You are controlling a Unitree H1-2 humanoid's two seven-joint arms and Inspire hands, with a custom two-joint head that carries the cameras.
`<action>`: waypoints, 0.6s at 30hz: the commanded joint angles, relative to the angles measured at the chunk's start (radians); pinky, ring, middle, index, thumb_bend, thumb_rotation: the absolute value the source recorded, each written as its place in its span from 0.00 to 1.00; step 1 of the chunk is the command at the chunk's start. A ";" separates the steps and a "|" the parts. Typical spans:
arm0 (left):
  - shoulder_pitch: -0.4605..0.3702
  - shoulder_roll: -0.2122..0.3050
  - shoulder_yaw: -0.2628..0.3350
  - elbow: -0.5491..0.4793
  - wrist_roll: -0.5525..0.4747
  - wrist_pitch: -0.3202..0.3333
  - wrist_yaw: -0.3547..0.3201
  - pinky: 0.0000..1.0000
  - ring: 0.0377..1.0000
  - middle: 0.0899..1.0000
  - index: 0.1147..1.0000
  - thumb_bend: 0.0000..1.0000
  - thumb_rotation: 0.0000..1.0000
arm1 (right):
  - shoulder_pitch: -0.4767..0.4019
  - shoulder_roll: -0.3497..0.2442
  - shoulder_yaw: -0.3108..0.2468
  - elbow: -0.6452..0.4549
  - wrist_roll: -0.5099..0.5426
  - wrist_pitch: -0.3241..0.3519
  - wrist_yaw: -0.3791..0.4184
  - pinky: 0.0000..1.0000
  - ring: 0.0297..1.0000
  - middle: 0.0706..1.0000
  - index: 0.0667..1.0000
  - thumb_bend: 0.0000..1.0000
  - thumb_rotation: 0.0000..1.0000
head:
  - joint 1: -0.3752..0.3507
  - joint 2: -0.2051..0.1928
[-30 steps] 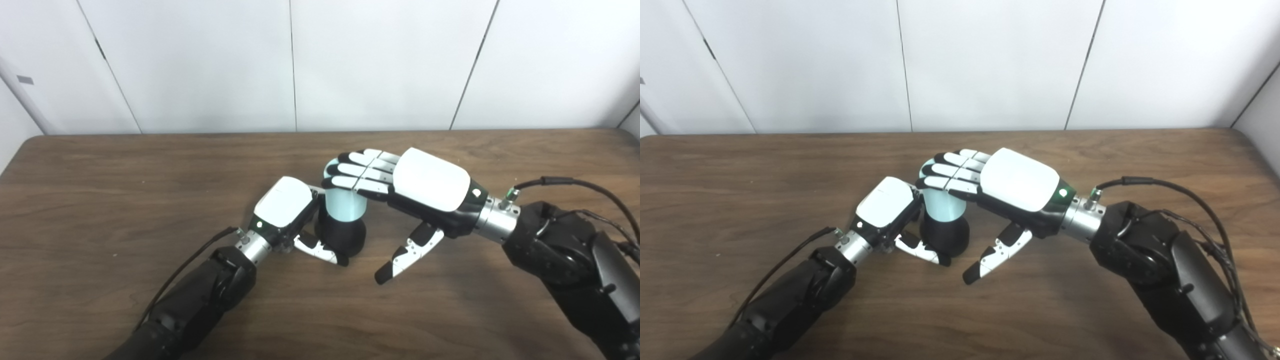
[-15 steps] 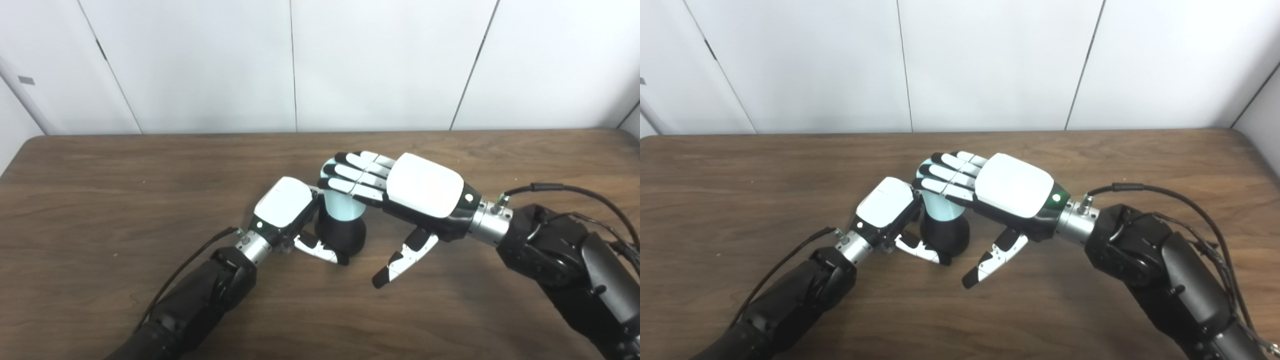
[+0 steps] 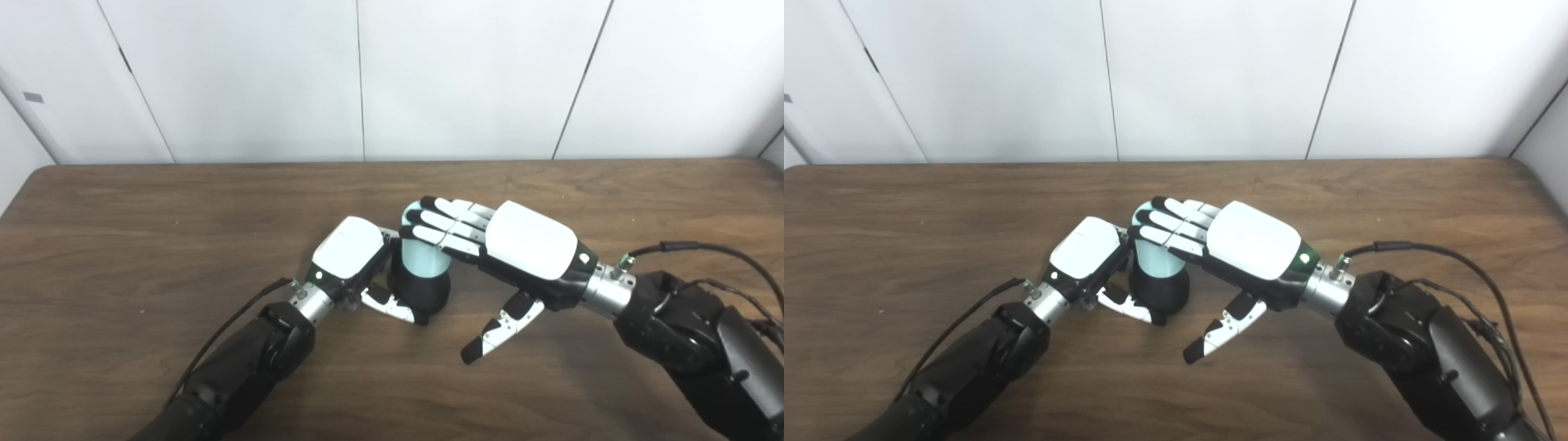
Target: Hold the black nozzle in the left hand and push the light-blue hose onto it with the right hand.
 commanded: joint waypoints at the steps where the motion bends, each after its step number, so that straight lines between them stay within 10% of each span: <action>1: 0.086 0.007 -0.048 0.048 0.032 0.002 -0.114 0.27 0.35 0.34 0.45 0.52 0.00 | 0.048 -0.038 0.025 0.016 -0.032 0.020 0.087 0.93 0.96 0.95 0.91 0.76 0.84 | 0.007 0.003; 14: 0.086 0.012 -0.044 0.051 0.028 -0.014 -0.110 0.27 0.34 0.34 0.45 0.52 0.00 | 0.018 0.002 0.010 0.008 0.042 0.054 0.046 0.88 0.95 0.96 0.95 0.73 0.82 | 0.008 0.001; 18: 0.082 0.014 -0.047 0.057 0.034 -0.018 -0.109 0.26 0.33 0.34 0.44 0.52 0.00 | -0.015 0.091 -0.075 -0.006 0.185 0.107 -0.025 0.72 0.87 0.92 0.96 0.65 0.55 | 0.002 -0.004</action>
